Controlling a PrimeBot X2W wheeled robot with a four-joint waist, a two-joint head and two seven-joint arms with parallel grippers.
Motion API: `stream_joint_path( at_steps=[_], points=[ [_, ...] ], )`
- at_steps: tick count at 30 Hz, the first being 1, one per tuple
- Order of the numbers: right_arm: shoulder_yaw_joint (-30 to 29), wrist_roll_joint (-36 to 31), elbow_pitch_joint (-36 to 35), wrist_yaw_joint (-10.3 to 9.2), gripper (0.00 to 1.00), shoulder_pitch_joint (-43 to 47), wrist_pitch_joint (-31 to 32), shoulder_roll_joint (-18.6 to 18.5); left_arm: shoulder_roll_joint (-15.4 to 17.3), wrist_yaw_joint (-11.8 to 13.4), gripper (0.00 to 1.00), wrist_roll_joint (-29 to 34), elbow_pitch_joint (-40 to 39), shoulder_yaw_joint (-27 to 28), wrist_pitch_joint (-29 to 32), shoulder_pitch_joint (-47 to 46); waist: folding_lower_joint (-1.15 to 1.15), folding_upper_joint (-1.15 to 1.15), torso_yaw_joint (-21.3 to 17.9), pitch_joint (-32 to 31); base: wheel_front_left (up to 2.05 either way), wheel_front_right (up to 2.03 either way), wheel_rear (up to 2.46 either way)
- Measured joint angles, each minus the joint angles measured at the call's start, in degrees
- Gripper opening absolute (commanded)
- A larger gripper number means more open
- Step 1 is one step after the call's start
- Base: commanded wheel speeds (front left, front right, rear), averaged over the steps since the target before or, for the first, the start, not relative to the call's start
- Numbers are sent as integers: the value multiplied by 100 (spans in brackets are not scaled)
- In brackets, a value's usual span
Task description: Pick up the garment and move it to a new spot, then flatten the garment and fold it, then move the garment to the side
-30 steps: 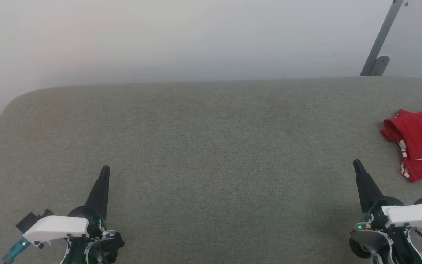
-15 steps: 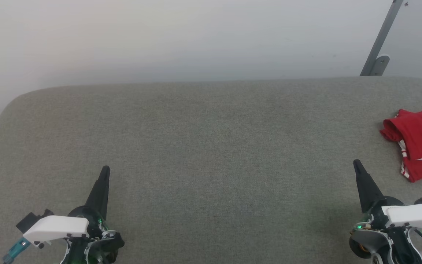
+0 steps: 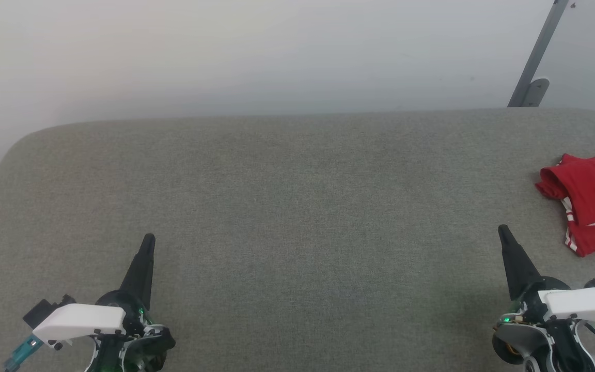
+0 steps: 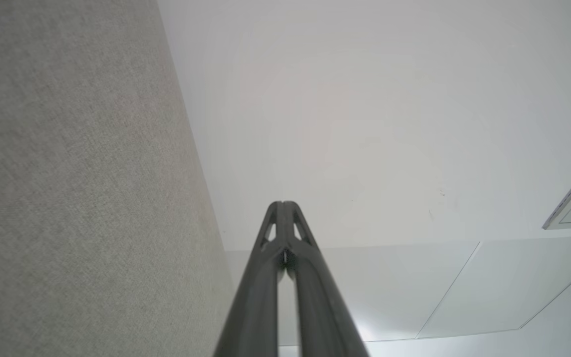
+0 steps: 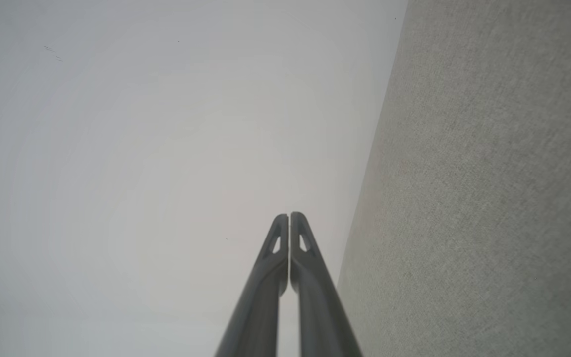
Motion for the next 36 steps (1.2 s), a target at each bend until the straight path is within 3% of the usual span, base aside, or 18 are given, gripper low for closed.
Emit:
stream_joint_path(
  at_steps=[36],
  points=[
    [1, 0, -1, 0, 0, -1, 0, 0, 0, 0, 0, 0, 0, 0, 0, 0, 0, 0, 0, 0, 0, 0, 0]
  ],
)
